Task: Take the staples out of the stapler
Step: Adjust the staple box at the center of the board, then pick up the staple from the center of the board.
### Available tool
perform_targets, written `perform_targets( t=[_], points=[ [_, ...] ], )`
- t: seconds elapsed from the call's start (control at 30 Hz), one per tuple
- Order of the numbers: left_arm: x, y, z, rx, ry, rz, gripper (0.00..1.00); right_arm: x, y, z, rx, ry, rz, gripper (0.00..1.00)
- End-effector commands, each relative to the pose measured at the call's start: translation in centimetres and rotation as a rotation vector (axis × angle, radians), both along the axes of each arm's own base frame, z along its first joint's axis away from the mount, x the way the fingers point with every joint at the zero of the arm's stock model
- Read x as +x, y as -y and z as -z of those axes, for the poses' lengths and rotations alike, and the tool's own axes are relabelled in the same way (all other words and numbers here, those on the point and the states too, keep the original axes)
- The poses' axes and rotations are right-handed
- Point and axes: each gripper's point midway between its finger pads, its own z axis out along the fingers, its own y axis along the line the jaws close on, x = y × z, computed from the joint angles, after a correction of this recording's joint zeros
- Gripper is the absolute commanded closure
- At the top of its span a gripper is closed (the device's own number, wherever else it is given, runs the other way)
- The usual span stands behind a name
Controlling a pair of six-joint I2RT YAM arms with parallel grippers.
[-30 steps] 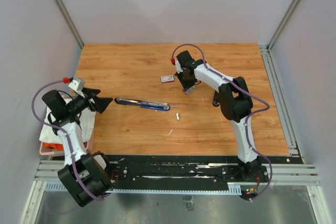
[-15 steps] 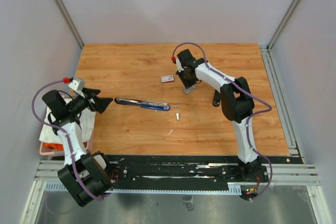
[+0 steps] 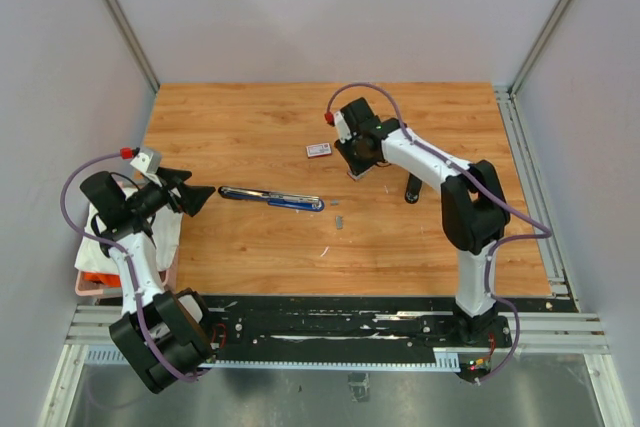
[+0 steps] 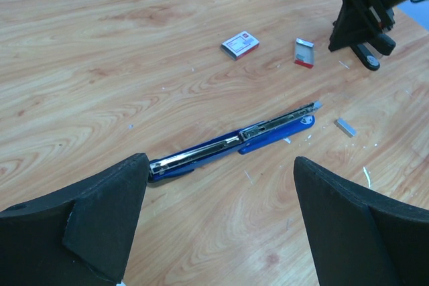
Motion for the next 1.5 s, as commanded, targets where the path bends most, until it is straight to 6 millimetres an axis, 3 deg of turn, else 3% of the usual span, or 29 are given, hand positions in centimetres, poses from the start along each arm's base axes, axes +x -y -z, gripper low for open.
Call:
perform_targets(
  t=[0.0,0.07,0.13,0.37,0.8,1.47],
  points=[
    [0.2,-0.3,-1.0,0.016,0.025,0.007,0.02,-3.2,-3.5,0.8,0.009,-0.012,-0.165,0.75],
    [0.2,-0.3,-1.0,0.02,0.026,0.006,0.02,-3.7,-4.5,1.0,-0.016,0.001,-0.235,0.75],
    [0.2,-0.3,-1.0,0.023,0.026,0.005,0.02,-3.9,-5.0,2.4,-0.067,-0.002,-0.307,0.76],
    [0.2,-0.3,-0.9,0.018,0.021,0.011,0.02,-4.2,-5.3,5.1,-0.143,-0.02,-0.47,0.79],
    [0.1,-0.2,-0.9,0.016,0.021,0.019,0.02,-5.9,-7.1,5.1,-0.07,-0.083,-0.644,0.79],
    [0.1,-0.1,-0.8,0.014,0.018,0.027,0.02,-6.2,-6.4,6.7,-0.11,-0.115,-0.67,0.8]
  ],
)
